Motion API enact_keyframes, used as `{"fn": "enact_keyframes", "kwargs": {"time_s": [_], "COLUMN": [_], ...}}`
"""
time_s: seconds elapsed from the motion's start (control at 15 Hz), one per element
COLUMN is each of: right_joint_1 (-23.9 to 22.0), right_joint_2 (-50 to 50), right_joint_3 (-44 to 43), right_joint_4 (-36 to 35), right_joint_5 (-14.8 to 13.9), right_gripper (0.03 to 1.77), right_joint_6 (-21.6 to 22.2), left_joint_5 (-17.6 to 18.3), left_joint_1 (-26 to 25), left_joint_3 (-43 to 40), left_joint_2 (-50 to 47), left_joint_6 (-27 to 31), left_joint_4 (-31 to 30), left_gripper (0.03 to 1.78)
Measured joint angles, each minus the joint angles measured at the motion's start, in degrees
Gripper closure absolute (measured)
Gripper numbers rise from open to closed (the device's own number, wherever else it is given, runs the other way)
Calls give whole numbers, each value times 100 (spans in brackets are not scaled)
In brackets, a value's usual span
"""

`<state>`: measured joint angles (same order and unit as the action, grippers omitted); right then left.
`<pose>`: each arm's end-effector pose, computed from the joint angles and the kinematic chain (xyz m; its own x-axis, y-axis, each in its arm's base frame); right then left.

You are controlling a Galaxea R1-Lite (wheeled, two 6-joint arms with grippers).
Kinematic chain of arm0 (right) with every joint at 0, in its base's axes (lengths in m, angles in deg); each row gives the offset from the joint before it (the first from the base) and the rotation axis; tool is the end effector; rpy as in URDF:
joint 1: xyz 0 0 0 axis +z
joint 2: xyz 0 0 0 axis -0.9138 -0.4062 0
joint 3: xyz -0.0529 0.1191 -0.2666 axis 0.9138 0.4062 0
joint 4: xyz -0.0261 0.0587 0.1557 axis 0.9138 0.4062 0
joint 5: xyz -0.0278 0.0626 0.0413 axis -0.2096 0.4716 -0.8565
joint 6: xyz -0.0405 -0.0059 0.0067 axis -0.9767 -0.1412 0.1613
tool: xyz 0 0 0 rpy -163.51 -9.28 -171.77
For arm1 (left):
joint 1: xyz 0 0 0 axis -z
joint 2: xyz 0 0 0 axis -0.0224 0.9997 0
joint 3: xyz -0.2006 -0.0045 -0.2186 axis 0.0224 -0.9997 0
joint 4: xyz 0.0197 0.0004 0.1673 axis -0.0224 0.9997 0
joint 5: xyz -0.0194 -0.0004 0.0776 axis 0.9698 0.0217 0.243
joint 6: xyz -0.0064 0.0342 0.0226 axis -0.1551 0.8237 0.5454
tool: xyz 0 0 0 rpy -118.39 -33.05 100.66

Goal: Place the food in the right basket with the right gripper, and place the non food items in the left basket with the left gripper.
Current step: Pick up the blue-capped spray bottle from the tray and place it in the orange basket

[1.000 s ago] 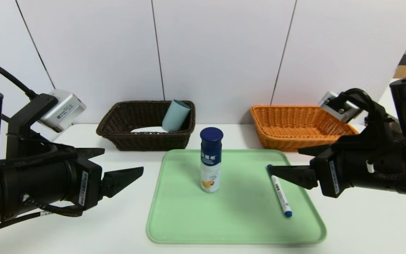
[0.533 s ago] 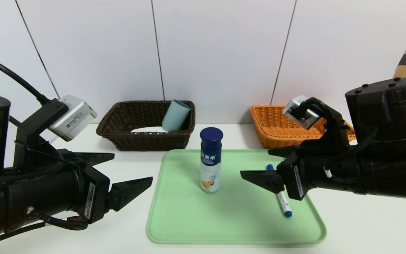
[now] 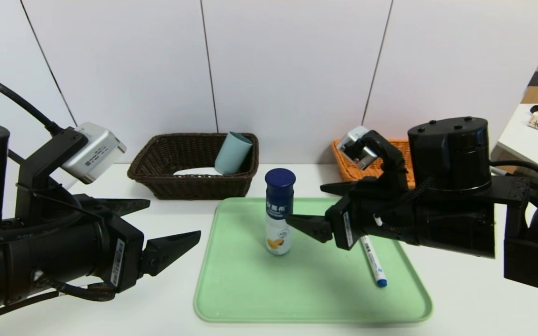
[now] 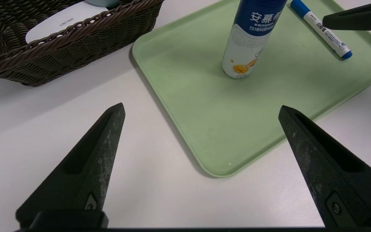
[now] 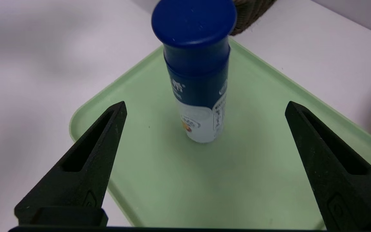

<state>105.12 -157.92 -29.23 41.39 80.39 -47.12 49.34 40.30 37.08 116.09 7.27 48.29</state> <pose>0.2251 0.1909 0.2051 0.6215 0.6975 -0.3567 -0.7357 0.6761 0.0402 0.1360 -0.1042 0.2410 0.7801 -0.4875 -0.3921 0.5210 0.8532 -0.0242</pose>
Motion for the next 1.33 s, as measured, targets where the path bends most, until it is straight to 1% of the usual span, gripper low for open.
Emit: {"fn": "enact_keyframes", "kwargs": {"time_s": [0.2,0.47,0.73,0.93,1.13,1.33], "right_joint_1": [154,215,269,280,284,282], "right_joint_2": [-325,-700,-951,-1143,-1275,-1347], "right_joint_3": [0,11,49,52,51,40], "right_joint_4": [-680,-1209,-1720,-1996,-2271,-2291], "right_joint_5": [-46,-306,-367,-551,-568,-575], "right_gripper": [10,10,10,10,10,10], "right_joint_6": [-72,-166,-161,-166,-157,-150], "left_joint_5": [0,1,9,28,28,28], "left_joint_1": [0,-2,-2,0,2,0], "left_joint_3": [9,6,5,-11,-13,-13], "left_joint_2": [-4,-9,20,49,82,113], "left_joint_6": [-5,-6,-9,-6,-2,-5], "left_joint_4": [0,0,-2,0,0,0], "left_gripper": [12,12,12,12,12,12]}}
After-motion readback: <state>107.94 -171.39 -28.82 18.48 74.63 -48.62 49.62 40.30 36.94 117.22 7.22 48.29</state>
